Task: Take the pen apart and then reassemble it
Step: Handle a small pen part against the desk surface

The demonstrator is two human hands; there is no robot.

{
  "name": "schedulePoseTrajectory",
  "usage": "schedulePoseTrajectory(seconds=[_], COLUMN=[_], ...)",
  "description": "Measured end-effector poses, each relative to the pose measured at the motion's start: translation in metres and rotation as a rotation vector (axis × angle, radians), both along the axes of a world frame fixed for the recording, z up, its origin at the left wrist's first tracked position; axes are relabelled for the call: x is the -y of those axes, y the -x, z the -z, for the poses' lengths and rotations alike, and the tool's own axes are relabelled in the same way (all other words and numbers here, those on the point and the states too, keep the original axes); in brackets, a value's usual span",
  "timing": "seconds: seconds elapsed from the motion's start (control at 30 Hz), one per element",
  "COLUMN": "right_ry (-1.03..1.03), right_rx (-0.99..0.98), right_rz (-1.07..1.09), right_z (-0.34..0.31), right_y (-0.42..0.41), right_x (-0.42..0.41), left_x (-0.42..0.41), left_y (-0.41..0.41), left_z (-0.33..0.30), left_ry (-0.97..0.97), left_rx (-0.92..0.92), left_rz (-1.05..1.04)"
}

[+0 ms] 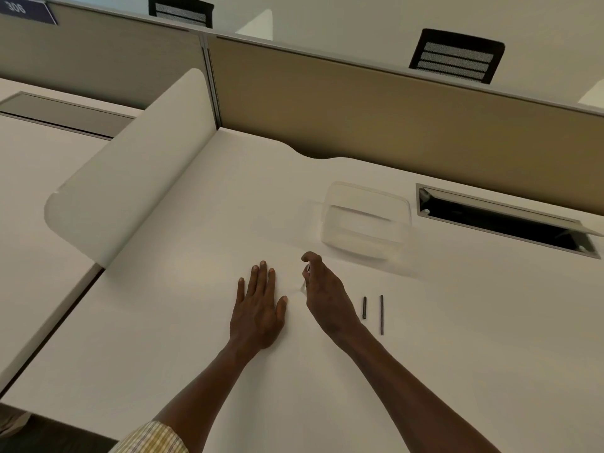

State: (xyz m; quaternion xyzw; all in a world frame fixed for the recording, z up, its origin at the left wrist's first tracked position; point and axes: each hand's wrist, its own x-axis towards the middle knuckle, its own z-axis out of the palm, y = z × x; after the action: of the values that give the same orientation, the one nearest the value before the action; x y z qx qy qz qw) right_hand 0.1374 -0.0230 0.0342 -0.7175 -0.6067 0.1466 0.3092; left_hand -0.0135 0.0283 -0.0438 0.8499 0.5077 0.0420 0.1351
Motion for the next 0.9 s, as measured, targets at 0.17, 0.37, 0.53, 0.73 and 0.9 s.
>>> schedulePoseTrajectory(seconds=[0.17, 0.37, 0.53, 0.73, 0.9], right_ry=[-0.04, -0.11, -0.122, -0.13, -0.131], right_rx=[0.029, 0.08, 0.066, 0.081, 0.07], right_rz=[-0.015, 0.011, 0.009, 0.005, -0.009], right_z=[0.0, 0.005, 0.006, 0.001, 0.003], right_y=[0.001, 0.0, 0.0, 0.0, 0.002], right_x=[0.001, 0.0, -0.003, -0.008, -0.01], left_x=[-0.001, 0.0, 0.0, 0.0, 0.0], left_y=[0.0, -0.001, 0.0, 0.0, 0.0], left_z=[0.001, 0.0, -0.001, -0.001, 0.0], left_ry=[-0.004, 0.002, -0.001, -0.01, -0.016], left_rx=[-0.011, 0.009, 0.015, -0.007, -0.013], left_rz=[-0.003, -0.001, 0.001, 0.001, 0.001])
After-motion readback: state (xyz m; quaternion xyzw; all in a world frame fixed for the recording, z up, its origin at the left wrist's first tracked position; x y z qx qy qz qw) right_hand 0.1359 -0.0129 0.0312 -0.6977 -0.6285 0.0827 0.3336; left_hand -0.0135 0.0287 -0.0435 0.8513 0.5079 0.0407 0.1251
